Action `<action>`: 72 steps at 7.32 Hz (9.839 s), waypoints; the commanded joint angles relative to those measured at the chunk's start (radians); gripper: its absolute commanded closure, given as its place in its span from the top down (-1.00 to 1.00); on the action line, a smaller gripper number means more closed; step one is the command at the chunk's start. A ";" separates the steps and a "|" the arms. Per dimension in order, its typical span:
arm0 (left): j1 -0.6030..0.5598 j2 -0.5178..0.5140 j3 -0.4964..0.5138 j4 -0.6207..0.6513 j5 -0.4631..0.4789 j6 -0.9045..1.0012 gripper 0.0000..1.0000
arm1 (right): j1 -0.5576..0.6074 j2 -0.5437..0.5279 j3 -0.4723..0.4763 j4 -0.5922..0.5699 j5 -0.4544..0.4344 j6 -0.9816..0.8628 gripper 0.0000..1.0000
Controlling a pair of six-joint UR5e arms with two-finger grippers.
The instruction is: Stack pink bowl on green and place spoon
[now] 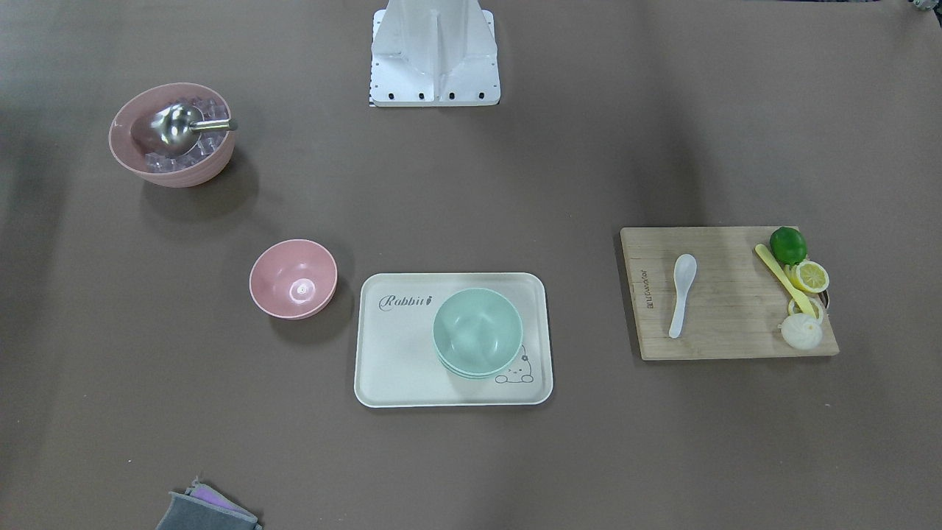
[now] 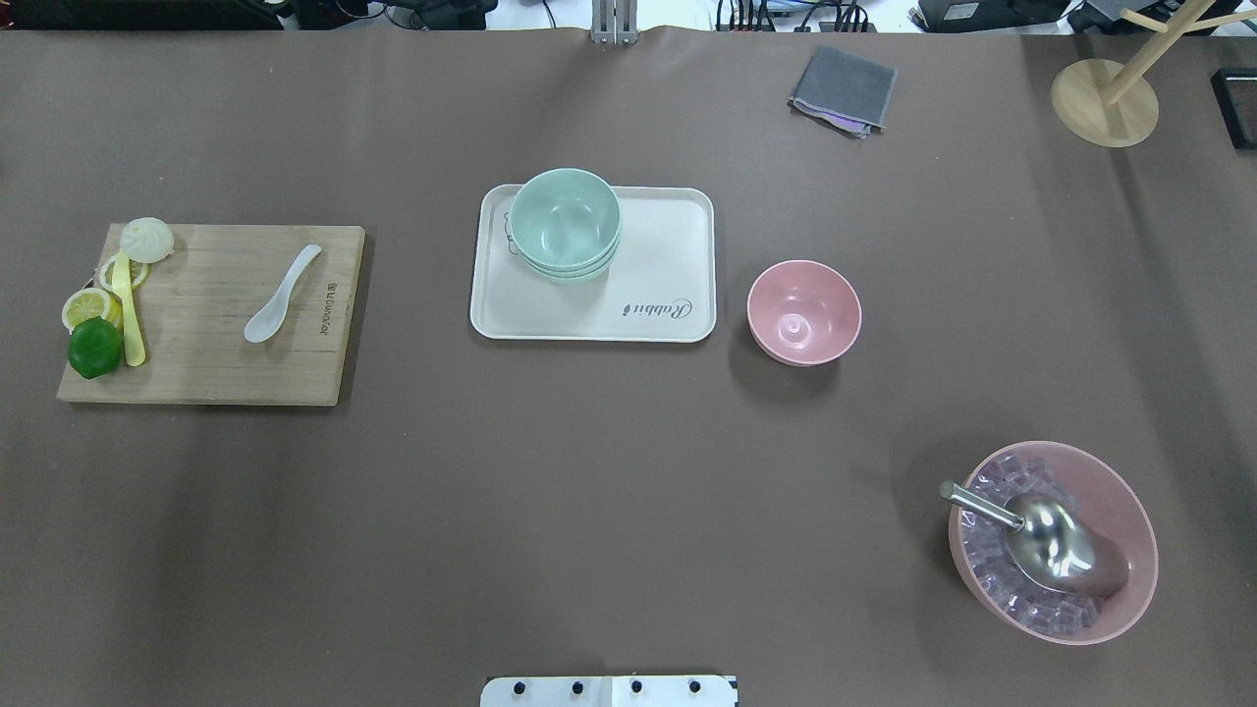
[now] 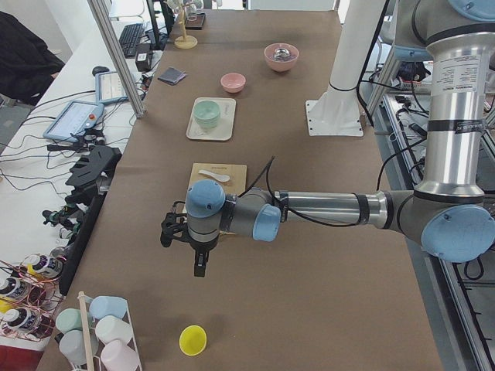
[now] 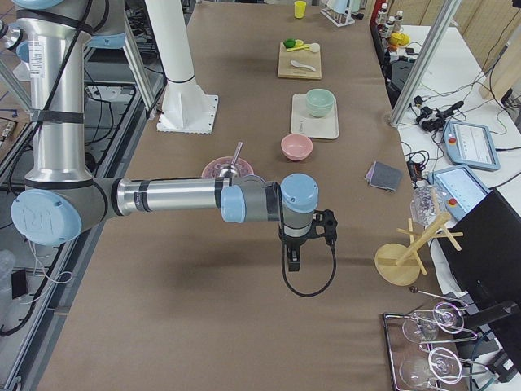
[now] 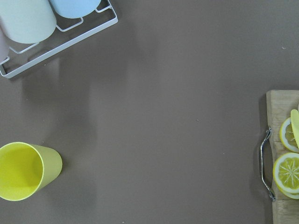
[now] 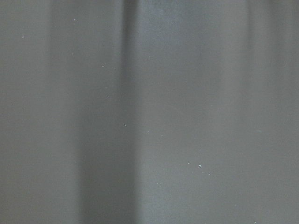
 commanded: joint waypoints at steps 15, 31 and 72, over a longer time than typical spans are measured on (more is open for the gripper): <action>0.439 -0.328 -0.021 -0.168 0.006 -0.439 0.95 | -0.718 0.411 -0.097 0.398 -0.125 0.779 0.99; 0.664 -0.415 0.067 -0.168 0.200 -0.422 0.93 | -0.646 0.493 -0.263 0.633 -0.020 1.000 -1.00; 0.502 -0.489 0.125 -0.109 -0.020 -0.396 -1.00 | -0.859 0.878 -0.449 0.650 -0.404 1.446 -1.00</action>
